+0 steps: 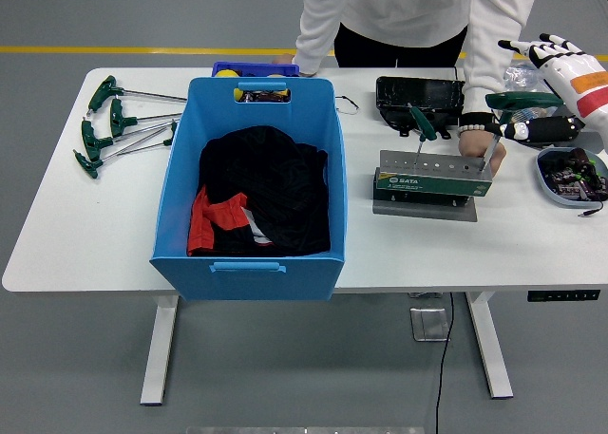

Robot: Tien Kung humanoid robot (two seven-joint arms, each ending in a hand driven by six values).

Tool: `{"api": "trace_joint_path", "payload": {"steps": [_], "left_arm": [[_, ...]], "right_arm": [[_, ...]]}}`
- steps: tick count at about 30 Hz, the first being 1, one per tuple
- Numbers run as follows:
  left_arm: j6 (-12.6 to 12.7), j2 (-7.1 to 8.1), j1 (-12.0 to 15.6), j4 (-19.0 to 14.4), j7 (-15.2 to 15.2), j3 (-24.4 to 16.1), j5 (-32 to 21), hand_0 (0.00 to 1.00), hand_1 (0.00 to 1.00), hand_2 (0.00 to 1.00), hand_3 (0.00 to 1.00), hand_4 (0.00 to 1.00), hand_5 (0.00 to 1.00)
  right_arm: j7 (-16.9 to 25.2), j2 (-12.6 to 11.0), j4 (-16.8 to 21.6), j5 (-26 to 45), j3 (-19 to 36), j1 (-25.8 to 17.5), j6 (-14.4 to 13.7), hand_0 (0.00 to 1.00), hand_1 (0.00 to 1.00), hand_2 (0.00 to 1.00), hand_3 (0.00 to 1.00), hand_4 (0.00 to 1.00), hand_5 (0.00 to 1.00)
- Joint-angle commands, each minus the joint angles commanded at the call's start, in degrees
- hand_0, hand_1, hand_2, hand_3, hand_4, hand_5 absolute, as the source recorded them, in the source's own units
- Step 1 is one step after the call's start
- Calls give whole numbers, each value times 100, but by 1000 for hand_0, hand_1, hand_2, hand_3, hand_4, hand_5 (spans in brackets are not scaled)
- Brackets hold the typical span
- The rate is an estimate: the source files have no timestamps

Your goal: Lift tool from toolbox,place it in box,lift tool from toolbox,place it in box

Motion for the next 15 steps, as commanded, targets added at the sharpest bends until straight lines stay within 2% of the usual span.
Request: {"api": "trace_joint_path", "payload": {"steps": [3, 4, 9, 10, 15], "left_arm": [[-1, 1, -18, -4, -10, 32, -44, 686, 739, 789, 822, 960, 872], [-1, 0, -26, -4, -15, 43, -61, 686, 739, 789, 822, 959, 871], [-3, -1, -64, -6, -51, 124, -175, 686, 739, 789, 822, 959, 871], [-2, 0, -70, -7, -56, 132, -189, 686, 739, 789, 822, 959, 871], [-2, 11, -106, -8, -87, 200, -261, 686, 739, 789, 822, 959, 871]], "right_arm": [[-107, 92, -477, -10, -345, 405, 74, 998, 907, 913, 903, 998, 564], [-128, 127, -628, 2, -442, 530, 68, 953, 837, 841, 876, 998, 601], [-274, 333, -1323, 61, -776, 1065, 126, 953, 837, 841, 876, 998, 601], [-291, 364, -1433, 78, -813, 1134, 144, 842, 701, 709, 794, 998, 625], [-379, 527, -2027, 176, -1092, 1496, 474, 842, 701, 709, 794, 998, 625]]}}
